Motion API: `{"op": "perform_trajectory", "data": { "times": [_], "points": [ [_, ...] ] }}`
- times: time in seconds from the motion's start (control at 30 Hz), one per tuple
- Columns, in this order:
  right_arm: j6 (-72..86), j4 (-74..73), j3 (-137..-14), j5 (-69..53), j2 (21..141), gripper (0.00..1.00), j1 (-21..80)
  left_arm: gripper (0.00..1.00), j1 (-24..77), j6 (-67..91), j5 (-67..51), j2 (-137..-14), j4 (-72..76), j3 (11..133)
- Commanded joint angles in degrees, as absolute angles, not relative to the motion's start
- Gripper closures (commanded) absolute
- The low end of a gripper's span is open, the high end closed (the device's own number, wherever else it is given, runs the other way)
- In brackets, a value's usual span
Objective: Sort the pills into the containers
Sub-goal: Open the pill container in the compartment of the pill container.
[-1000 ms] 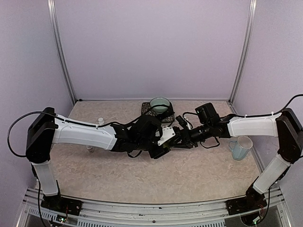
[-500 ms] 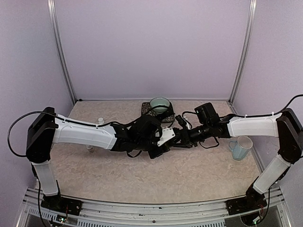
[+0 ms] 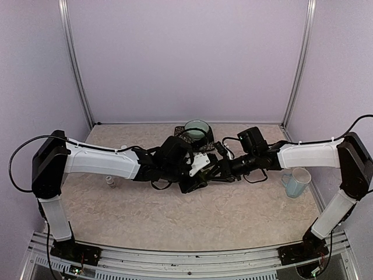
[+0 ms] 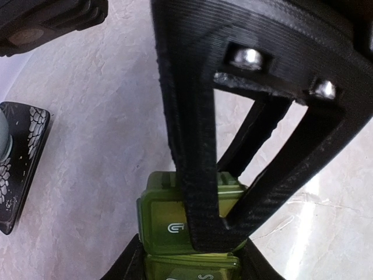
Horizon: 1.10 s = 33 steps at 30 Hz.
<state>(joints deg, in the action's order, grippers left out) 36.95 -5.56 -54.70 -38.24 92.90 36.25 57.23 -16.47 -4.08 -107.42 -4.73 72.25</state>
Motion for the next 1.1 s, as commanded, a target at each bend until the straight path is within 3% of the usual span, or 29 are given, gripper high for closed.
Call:
{"op": "perform_trajectory", "data": {
  "times": [0.0, 0.17, 0.33, 0.63, 0.7, 1.07],
  "points": [
    [30.32, -10.29, -52.66, -27.43, 95.24, 0.96, 34.60, 0.67, 54.75, -10.72, -11.32, -100.69, -4.53, 72.15],
    [30.15, -9.83, -52.48, -27.78, 96.12, 0.96, 34.13, 0.66, 54.58, -9.85, -12.40, -99.79, -4.70, 72.15],
    [30.71, -8.82, -52.25, -30.50, 95.69, 0.96, 34.10, 0.38, 54.45, -9.54, -11.28, -98.90, -4.49, 71.35],
    [30.77, -8.95, -52.07, -33.39, 93.31, 0.96, 34.10, 0.17, 53.46, -8.62, -7.48, -98.08, -3.18, 70.89],
    [31.41, -8.77, -52.17, -34.12, 93.21, 0.96, 34.10, 0.03, 54.26, -9.11, -7.04, -98.09, -2.80, 70.59],
    [35.22, -5.61, -53.19, -40.65, 91.53, 0.96, 34.01, 0.01, 60.24, -13.34, 1.45, -104.63, -4.47, 72.50]
  ]
}}
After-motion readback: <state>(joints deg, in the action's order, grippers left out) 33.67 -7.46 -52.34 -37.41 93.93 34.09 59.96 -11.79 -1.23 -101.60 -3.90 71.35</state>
